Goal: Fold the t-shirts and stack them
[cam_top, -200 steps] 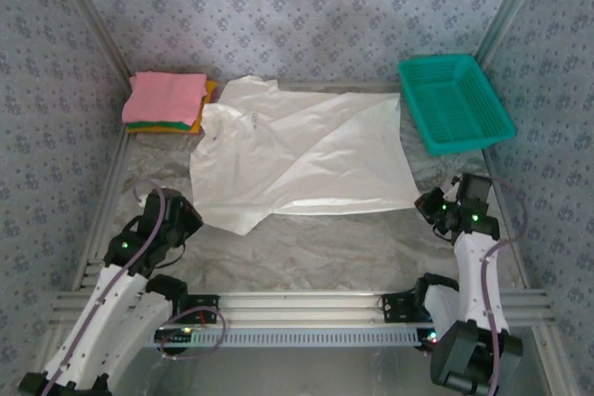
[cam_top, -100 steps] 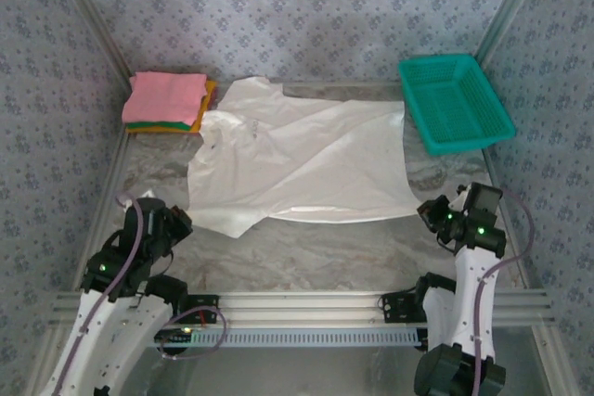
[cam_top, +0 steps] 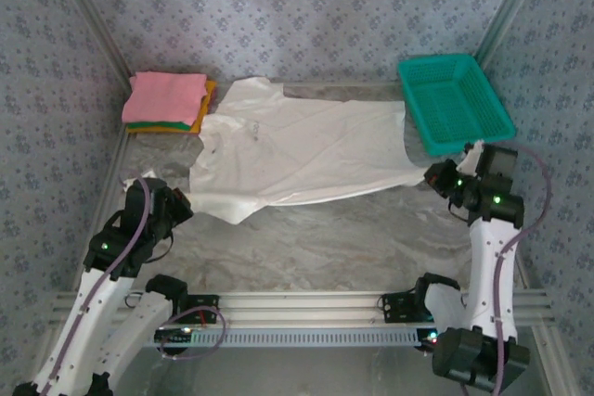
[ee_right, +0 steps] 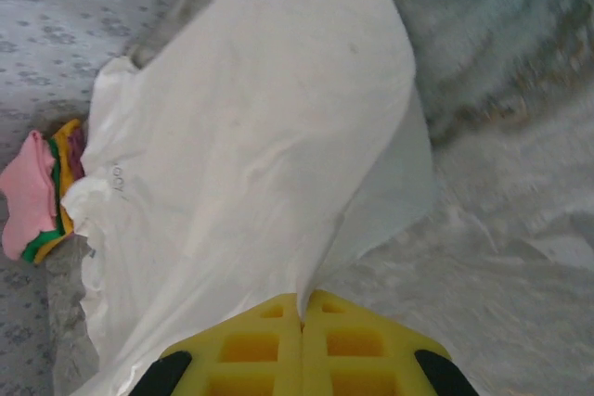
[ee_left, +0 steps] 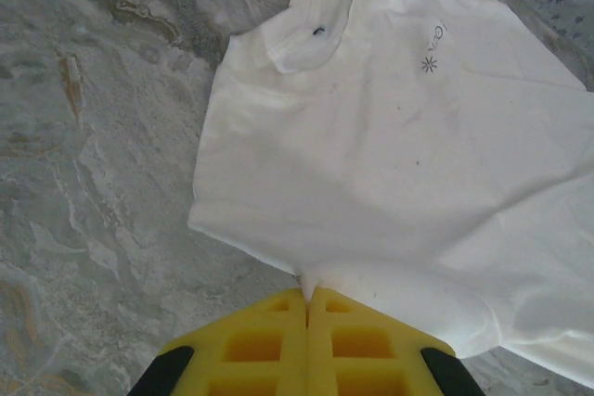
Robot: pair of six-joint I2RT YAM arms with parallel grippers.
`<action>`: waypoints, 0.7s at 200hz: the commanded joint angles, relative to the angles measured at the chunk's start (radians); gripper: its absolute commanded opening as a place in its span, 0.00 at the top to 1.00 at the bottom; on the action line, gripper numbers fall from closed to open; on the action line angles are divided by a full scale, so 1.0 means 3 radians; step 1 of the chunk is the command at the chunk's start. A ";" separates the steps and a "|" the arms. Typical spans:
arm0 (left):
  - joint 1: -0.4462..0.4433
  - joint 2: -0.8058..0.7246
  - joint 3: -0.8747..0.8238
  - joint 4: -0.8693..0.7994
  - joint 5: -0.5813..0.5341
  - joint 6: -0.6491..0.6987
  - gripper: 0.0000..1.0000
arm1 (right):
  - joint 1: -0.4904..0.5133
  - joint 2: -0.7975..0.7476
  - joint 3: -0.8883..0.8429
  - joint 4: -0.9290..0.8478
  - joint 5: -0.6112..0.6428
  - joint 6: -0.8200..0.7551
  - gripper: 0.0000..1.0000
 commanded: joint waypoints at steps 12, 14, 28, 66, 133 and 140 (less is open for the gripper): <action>0.0029 -0.0029 0.0118 0.0081 -0.0099 0.0123 1.00 | 0.0126 0.0084 0.0384 -0.0077 0.0128 -0.0167 1.00; 0.0029 -0.0037 0.0113 0.0068 -0.0099 0.0125 1.00 | 0.0129 0.0071 0.0367 -0.0075 0.0134 -0.0166 1.00; 0.0029 -0.0136 0.0053 -0.0023 -0.0108 0.0104 1.00 | 0.0160 -0.0099 0.0127 -0.0050 0.0177 -0.0093 1.00; 0.0029 -0.0477 -0.0306 -0.0233 0.0146 -0.0103 1.00 | 0.0165 -0.0722 -0.0775 -0.0216 0.0192 0.0257 1.00; -0.0032 -0.0501 -0.0448 -0.0323 0.0322 -0.0299 1.00 | 0.0171 -0.1195 -0.1302 -0.0664 0.0372 0.0734 1.00; -0.0032 -0.0452 -0.0454 -0.0233 0.0331 -0.0290 1.00 | 0.0167 -0.1177 -0.1334 -0.0629 0.0398 0.0806 1.00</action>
